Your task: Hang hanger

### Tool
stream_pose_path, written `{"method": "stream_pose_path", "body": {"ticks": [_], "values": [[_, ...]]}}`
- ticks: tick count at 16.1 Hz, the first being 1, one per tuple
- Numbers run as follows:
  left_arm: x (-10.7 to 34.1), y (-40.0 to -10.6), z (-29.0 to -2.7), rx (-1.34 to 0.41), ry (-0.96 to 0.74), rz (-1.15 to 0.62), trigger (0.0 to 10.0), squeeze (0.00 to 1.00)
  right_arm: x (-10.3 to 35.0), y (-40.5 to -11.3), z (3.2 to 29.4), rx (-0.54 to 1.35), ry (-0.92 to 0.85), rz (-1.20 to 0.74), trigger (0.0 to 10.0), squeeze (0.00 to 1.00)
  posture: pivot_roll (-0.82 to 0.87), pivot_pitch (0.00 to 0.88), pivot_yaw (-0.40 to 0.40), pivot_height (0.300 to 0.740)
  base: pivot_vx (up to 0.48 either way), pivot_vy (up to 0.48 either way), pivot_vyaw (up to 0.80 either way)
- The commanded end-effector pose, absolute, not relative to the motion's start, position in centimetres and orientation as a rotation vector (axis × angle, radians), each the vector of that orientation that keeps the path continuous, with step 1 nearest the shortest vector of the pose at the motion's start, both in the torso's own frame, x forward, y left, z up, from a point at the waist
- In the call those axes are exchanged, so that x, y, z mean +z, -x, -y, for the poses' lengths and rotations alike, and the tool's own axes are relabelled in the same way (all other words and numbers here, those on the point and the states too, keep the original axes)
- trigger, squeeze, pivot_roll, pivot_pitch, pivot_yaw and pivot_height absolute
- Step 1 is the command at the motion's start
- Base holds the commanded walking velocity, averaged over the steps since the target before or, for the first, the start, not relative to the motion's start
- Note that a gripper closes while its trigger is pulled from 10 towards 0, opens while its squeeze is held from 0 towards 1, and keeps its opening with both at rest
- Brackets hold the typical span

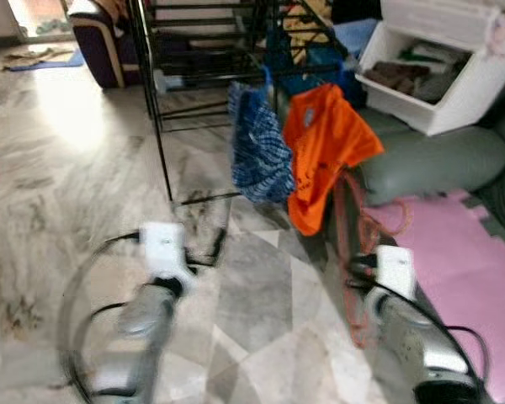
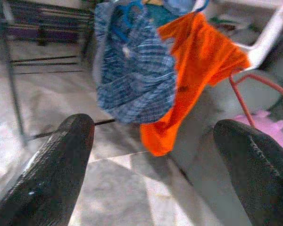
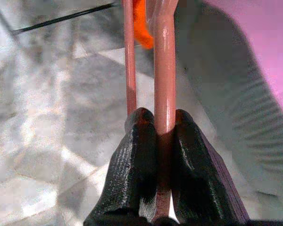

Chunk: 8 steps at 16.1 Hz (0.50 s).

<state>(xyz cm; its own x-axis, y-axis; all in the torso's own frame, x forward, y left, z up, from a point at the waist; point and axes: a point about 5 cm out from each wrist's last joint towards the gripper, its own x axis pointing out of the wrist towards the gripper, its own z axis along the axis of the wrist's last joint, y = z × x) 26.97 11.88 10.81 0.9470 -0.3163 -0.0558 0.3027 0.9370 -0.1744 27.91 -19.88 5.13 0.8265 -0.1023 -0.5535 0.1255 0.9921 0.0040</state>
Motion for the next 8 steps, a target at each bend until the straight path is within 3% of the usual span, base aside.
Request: {"method": "stream_pose_path", "body": {"ticks": [1,8], "values": [[10.8,-26.9,-12.9,-0.287,0.146,-0.089,10.0,0.00,6.4,-28.5,19.0,-0.102,-0.019,-0.511,10.0,0.00,0.01,0.098,-0.070,0.740,0.000,0.431,0.00],[10.9,-27.1,-13.1,-0.278,0.117,-0.089,10.0,0.00,7.2,-28.8,16.9,0.014,-0.014,-0.469,10.0,0.00,0.03,0.097,-0.072,0.740,0.000,0.431,0.00]]}}
